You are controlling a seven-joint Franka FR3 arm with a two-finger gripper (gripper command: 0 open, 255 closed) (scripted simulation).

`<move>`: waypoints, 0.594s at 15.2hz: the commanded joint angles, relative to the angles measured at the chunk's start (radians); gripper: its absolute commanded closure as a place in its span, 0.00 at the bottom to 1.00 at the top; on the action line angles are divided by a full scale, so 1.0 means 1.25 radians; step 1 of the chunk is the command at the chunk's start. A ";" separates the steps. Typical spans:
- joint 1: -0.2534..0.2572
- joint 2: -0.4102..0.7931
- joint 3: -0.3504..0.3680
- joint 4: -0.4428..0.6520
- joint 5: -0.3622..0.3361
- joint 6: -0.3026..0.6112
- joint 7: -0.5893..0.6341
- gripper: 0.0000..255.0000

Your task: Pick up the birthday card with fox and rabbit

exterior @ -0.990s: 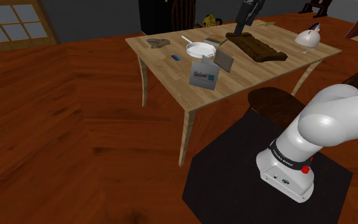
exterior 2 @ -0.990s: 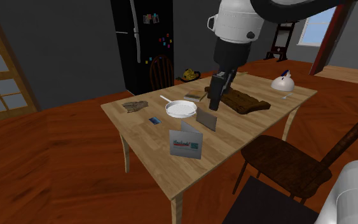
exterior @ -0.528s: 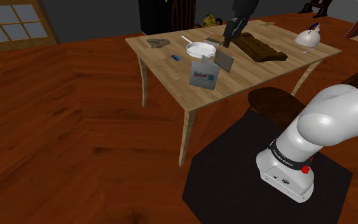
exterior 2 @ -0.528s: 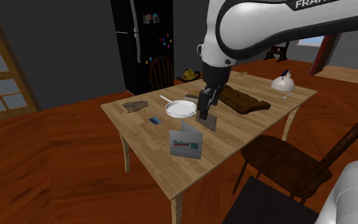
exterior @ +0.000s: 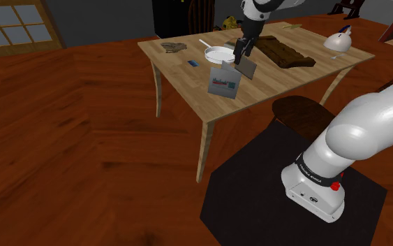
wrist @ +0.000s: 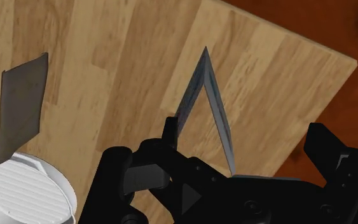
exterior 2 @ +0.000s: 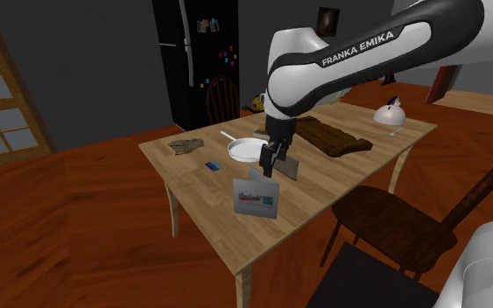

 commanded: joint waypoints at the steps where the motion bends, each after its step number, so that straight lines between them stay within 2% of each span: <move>1: 0.000 0.061 -0.013 0.009 0.011 0.043 -0.014 0.00; 5: -0.002 0.175 -0.036 0.042 0.042 0.104 -0.052 0.00; 9: -0.002 0.198 -0.037 0.020 0.046 0.148 -0.056 0.00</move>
